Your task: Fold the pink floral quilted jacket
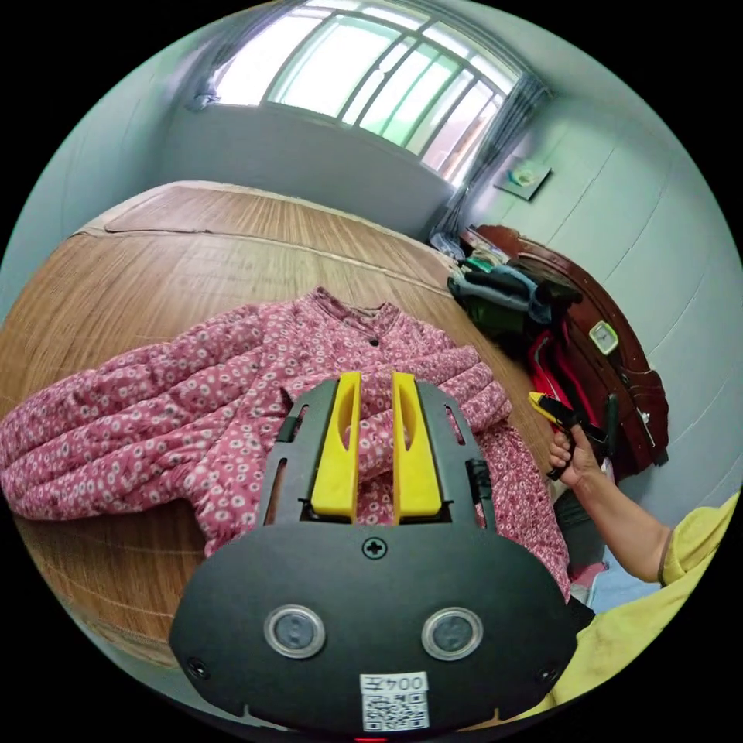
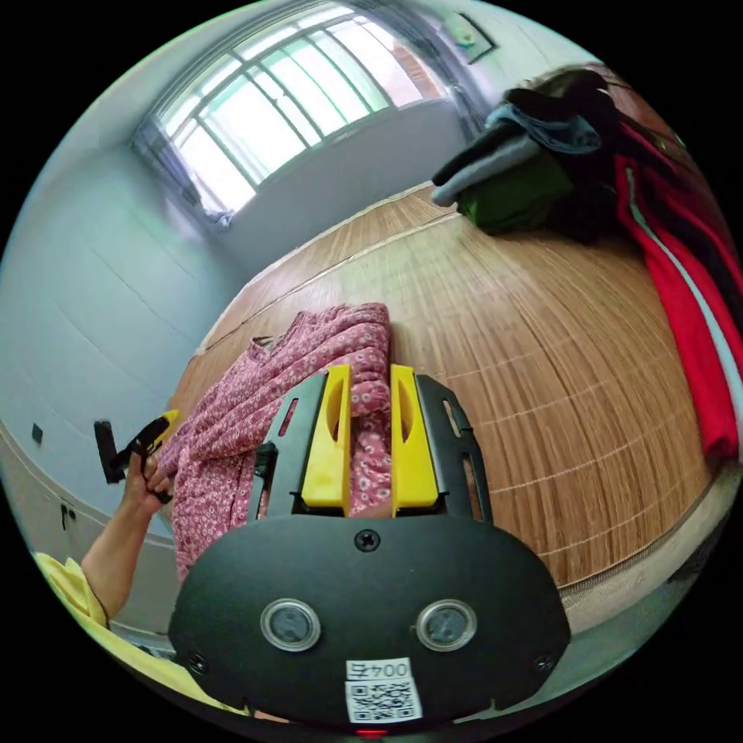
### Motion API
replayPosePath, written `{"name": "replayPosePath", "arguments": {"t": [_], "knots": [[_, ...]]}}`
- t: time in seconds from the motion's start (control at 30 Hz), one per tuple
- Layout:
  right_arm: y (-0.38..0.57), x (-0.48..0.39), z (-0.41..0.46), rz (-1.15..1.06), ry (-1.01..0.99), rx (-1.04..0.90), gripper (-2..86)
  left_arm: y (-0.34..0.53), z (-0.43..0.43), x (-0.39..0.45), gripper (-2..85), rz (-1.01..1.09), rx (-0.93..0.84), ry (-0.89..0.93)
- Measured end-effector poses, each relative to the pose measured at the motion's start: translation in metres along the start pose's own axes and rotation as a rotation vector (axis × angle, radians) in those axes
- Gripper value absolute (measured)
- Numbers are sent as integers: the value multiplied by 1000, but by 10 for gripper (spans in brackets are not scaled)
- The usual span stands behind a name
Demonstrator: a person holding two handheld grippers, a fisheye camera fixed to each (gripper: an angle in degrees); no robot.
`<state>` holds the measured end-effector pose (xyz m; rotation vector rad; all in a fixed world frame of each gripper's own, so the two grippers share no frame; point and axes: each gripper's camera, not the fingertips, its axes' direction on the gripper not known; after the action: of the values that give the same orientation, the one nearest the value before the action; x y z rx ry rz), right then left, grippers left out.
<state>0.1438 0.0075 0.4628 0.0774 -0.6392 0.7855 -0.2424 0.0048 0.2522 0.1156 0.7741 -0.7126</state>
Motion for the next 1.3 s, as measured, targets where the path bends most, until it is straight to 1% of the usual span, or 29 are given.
{"name": "replayPosePath", "arguments": {"t": [0.1,0.13,0.17,0.23,0.3,0.4,0.47,0.5,0.6,0.63,0.7,0.8,0.93,0.97,1.1,1.13,1.17,1.2,1.23,1.27,1.3], "knots": [[-5,-23,28,-85,35,-67,82,-4,48,5,55,7,-131,-88],[-5,-25,45,-100,81,-135,81,-1,67,6,45,22,-197,-138],[-2,-27,61,-135,145,-193,78,5,80,8,37,51,-225,-164],[5,-34,68,-213,196,-169,76,12,81,13,27,57,-185,-191],[4,-36,70,-223,215,-175,75,10,85,19,22,74,-203,-222],[-6,-36,49,-185,180,-136,75,11,88,23,16,81,-206,-235],[-3,-34,23,-136,172,-41,73,12,87,16,13,48,-200,-198],[-2,-31,18,-122,177,-33,72,12,87,14,13,39,-199,-187],[6,1,1,15,117,-24,69,13,86,6,11,11,-195,-145],[11,15,-2,49,112,-45,69,14,86,4,11,5,-195,-135],[18,24,0,26,141,-101,71,15,85,1,11,-2,-193,-121],[24,27,5,-16,106,-161,75,17,84,-3,12,-8,-186,-112],[5,50,9,139,-51,-155,80,18,82,-2,13,6,-183,-135],[-2,57,19,181,-68,-209,84,19,81,-3,13,9,-183,-139],[-12,54,47,187,-104,-357,100,20,77,-7,14,8,-182,-139],[-12,48,49,166,-71,-367,82,20,76,-10,14,7,-181,-137],[-12,40,44,134,-19,-335,67,20,74,-12,14,6,-181,-135],[-12,36,40,119,11,-313,61,21,73,-13,14,5,-181,-134],[-10,26,32,79,82,-269,53,21,71,-16,14,3,-180,-131],[-7,18,31,27,163,-252,50,21,69,-19,14,2,-180,-128],[-4,17,36,7,196,-263,50,21,68,-21,15,1,-180,-126]]}}
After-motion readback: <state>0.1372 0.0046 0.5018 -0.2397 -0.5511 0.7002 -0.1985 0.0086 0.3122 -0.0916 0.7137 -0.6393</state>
